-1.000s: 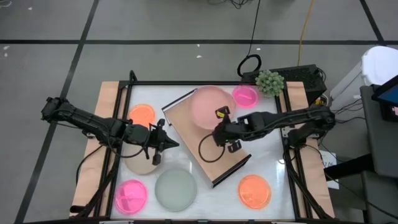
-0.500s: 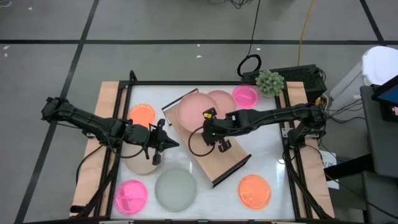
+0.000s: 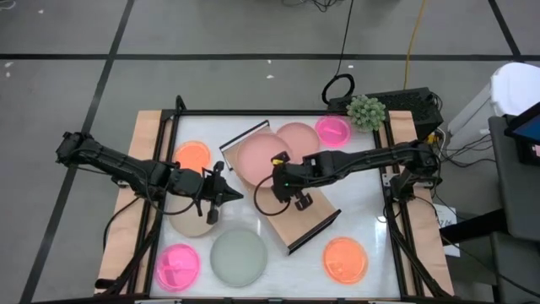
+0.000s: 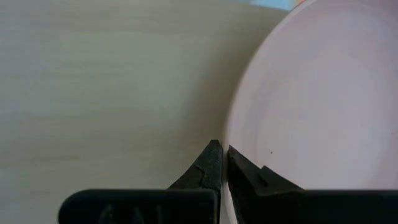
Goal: Place and stack plates onto a shelf
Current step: Put the right large pink plate on the shelf
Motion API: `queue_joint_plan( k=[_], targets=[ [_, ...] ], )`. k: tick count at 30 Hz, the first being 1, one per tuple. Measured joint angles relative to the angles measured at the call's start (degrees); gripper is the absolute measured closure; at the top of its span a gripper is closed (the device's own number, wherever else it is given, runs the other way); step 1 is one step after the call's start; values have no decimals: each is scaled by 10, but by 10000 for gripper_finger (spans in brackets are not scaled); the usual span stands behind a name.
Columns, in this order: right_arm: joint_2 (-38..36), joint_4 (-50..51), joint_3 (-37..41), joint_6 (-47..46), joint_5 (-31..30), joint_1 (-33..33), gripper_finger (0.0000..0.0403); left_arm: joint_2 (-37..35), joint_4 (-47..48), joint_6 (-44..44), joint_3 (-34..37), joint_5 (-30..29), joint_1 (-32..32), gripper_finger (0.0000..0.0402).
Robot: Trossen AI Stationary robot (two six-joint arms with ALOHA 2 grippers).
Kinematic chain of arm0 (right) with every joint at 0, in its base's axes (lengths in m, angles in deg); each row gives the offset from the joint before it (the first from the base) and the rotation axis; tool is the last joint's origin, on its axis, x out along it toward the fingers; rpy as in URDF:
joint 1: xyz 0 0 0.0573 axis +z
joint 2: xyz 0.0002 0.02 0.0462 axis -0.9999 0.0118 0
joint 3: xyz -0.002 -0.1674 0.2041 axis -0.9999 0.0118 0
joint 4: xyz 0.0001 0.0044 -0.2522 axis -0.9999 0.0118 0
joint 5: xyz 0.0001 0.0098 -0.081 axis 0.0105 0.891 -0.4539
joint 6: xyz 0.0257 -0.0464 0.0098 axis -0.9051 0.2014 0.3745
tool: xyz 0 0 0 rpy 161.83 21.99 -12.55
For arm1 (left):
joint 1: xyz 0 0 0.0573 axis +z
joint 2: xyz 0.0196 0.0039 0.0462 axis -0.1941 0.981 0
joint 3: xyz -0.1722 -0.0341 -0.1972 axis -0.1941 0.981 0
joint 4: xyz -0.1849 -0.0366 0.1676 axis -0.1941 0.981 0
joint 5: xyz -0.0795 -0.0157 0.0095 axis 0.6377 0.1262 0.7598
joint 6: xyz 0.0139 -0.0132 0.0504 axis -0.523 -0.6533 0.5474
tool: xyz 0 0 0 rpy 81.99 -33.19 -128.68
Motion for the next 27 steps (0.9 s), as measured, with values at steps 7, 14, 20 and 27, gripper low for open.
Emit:
queue_joint_plan(
  k=[7, 14, 20, 27],
  targets=[
    [4, -14, 0, 3, 12, -1, 399, 0, 0, 0, 0, 0, 0, 389],
    [4, -35, 0, 7, 9, -8, 389, 0, -11, 0, 0, 0, 0, 389],
    [4, -50, 0, 7, 8, -16, 374, 0, -16, 0, 0, 0, 0, 389],
    [4, -54, 0, 6, 7, -27, 357, 0, -16, 1, 0, 0, 0, 389]
  ],
)
